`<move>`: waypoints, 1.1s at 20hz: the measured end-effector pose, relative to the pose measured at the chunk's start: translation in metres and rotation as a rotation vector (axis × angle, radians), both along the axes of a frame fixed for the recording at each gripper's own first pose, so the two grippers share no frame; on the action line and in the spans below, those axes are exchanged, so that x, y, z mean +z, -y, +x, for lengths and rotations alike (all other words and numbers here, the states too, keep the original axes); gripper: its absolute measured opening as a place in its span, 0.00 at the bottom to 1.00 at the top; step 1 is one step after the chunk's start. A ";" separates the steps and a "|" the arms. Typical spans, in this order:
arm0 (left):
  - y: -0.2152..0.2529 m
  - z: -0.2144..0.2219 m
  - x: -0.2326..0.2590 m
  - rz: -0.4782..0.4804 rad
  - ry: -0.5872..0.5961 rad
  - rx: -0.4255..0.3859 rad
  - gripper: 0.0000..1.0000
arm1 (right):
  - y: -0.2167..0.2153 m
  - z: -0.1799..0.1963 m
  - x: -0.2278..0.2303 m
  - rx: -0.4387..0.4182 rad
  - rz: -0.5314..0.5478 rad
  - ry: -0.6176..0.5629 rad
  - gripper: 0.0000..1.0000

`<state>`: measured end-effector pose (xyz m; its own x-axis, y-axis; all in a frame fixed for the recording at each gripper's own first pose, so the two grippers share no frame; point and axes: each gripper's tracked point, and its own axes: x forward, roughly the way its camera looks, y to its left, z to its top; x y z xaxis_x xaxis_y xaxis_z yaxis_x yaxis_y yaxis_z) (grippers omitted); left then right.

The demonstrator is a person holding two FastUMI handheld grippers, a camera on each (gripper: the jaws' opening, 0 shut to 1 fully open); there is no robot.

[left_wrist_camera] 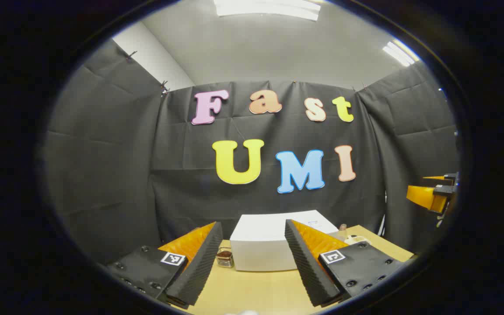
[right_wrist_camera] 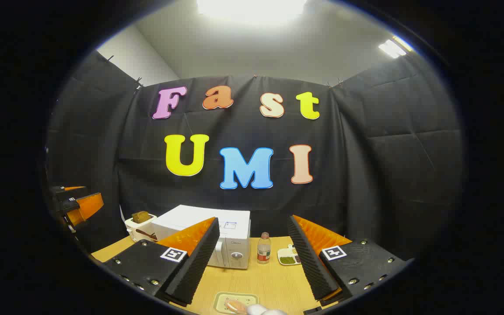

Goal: Open the microwave oven with the left hand, put the food in, and close the microwave oven.

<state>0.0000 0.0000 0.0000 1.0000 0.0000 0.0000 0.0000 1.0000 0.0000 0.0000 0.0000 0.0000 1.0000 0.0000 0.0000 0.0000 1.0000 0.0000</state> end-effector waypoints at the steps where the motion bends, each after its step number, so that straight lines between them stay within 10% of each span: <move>1: -0.002 0.001 -0.004 0.002 -0.002 0.005 0.97 | 0.000 0.001 0.000 0.001 -0.001 -0.001 0.96; 22: 0.068 0.058 -0.104 -0.010 -0.072 -0.067 0.96 | 0.040 0.004 0.013 -0.062 -0.017 -0.016 0.96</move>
<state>0.0576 -0.0682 -0.1042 0.9951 -0.0676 -0.0719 0.0669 0.9977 -0.0121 0.0044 -0.0403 0.0131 0.9979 -0.0624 -0.0152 0.0621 0.9979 -0.0171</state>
